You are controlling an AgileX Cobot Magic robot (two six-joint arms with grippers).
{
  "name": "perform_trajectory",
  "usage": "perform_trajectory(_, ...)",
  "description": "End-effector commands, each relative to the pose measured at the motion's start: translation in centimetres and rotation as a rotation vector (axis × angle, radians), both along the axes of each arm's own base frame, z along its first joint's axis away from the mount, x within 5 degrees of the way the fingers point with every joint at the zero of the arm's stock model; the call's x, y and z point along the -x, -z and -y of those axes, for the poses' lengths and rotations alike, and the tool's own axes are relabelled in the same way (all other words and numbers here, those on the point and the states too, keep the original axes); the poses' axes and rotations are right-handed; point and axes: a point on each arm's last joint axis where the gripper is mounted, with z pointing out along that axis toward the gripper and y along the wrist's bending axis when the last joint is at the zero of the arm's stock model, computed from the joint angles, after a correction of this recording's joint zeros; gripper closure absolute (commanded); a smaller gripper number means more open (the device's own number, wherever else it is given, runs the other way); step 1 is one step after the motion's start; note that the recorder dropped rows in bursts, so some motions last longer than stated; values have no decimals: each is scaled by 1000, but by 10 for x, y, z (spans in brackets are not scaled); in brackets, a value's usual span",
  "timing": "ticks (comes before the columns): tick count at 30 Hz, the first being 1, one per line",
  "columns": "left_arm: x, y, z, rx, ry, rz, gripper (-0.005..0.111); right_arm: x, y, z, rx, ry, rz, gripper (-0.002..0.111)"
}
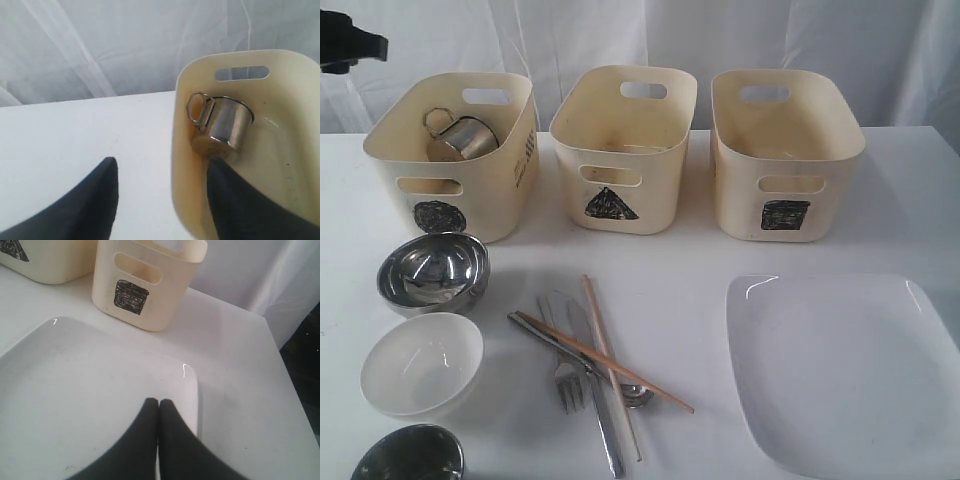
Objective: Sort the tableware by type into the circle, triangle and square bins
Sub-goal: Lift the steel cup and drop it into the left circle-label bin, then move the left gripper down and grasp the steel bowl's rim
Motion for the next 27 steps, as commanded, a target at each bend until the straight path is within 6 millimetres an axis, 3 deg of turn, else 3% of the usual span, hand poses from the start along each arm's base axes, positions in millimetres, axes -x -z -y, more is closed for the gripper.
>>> perform_trajectory(1, 38, -31, -12, -5, -97, -39, 52, 0, -2, 0, -10, -4, 17, 108)
perform_trajectory(5, 71, -45, -22, 14, -189, -131, 55, 0, -2, 0, -10, -4, 17, 108)
perform_trajectory(9, 101, -37, -25, -1, -193, -325, 65, 0, -2, 0, -10, -4, 17, 108)
perform_trajectory(13, 115, -6, -20, -20, -121, -541, 88, 0, -2, 0, -10, -4, 19, 108)
perform_trajectory(18, 118, 36, -16, -7, -79, -608, 107, 0, -2, 0, -10, -4, 19, 108)
perform_trajectory(23, 111, 73, -10, 25, -21, -543, 105, 0, -2, 0, -10, -4, 17, 108)
perform_trajectory(27, 96, 91, -3, 84, 17, -451, 84, 0, -2, 0, -10, -4, 17, 108)
